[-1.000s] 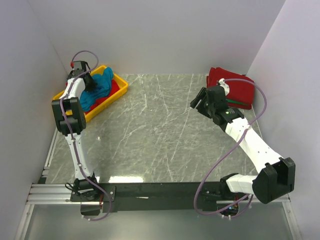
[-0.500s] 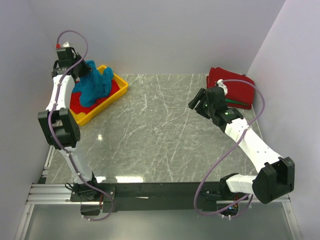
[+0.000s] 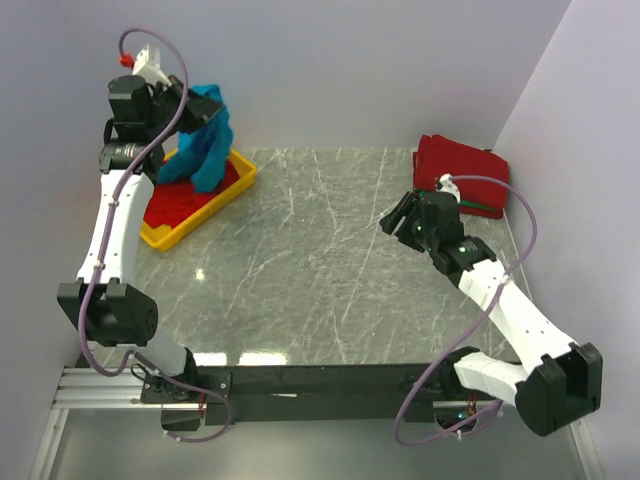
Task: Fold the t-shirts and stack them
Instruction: Move the tshirt to the center of the board
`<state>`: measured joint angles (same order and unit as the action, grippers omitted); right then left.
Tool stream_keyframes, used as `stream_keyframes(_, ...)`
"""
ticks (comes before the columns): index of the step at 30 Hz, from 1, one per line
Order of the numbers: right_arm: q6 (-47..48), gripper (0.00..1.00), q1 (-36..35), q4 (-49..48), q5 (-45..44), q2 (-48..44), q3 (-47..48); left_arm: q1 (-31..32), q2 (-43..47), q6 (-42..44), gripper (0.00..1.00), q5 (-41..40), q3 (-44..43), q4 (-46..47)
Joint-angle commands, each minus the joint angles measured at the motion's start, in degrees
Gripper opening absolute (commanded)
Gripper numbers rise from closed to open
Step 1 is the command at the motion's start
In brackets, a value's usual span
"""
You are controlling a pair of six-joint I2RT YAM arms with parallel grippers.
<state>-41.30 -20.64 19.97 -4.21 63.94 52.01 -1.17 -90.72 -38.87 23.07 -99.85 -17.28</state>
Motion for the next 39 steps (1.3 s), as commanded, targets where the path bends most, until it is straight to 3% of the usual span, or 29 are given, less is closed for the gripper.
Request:
stream_keyframes(1,1.0,0.7,-0.4,-1.4,-0.4,-4.5,-2.6,3.6,3.6,-2.3,0.0,6.9,-9.0,5.0)
stream_keyframes(4,1.7,0.7,-0.4,0.2,-1.1,-6.4,-3.2,5.4,3.6,-3.2,0.0,8.9,-15.5,5.8)
stream_keyframes(9,1.7,0.7,-0.4,2.0,-3.9,-9.6,-3.7,6.1,5.6,-7.5,0.0,10.4,-18.9,9.8)
stream_keyframes(14,1.1,0.7,-0.4,2.8,-4.8,-12.4,-5.3,7.3,8.3,-12.8,0.0,12.2,-16.2,16.4)
stream_keyframes(18,0.7,0.7,-0.4,3.9,-5.6,-14.0,-7.0,9.7,11.8,-9.8,0.0,11.3,-9.7,13.2)
stream_keyframes(20,0.3,0.7,-0.4,4.4,-5.6,-14.4,-7.5,11.1,14.1,-7.4,0.01,10.5,-1.2,10.0)
stream_keyframes(21,0.2,0.7,-0.4,4.5,-5.6,-14.8,-7.9,11.5,14.8,-6.5,0.05,10.2,5.0,8.2)
stream_keyframes(22,0.0,0.7,-0.4,4.6,-5.5,-15.0,-8.1,12.5,15.1,-5.4,0.24,9.2,8.1,6.5)
stream_keyframes(24,-0.4,0.7,-0.4,5.2,-5.4,-15.7,-8.9,13.9,15.3,-0.5,0.49,6.0,16.9,-1.0)
stream_keyframes(25,-0.4,0.7,-0.4,5.3,-5.4,-15.9,-9.2,14.2,15.0,1.2,0.65,0.0,19.6,-3.7)
stream_keyframes(26,-0.8,0.7,-0.4,5.7,-5.3,-16.1,-9.6,14.4,13.4,4.0,0.7,-2.7,21.8,-7.1)
stream_keyframes(28,-0.9,0.7,-0.4,6.1,-5.2,-16.8,-10.8,14.3,11.3,7.0,0.77,-7.8,26.0,-14.8)
stream_keyframes(30,-1.4,0.7,-0.5,6.7,-4.5,-17.2,-12.4,14.3,10.3,9.1,0.78,-12.7,30.1,-16.7)
stream_keyframes(39,-2.8,0.69,-5.2,3.8,0.9,-12.5,-18.7,14.3,10.8,7.1,0.85,-11.8,39.8,-14.4)
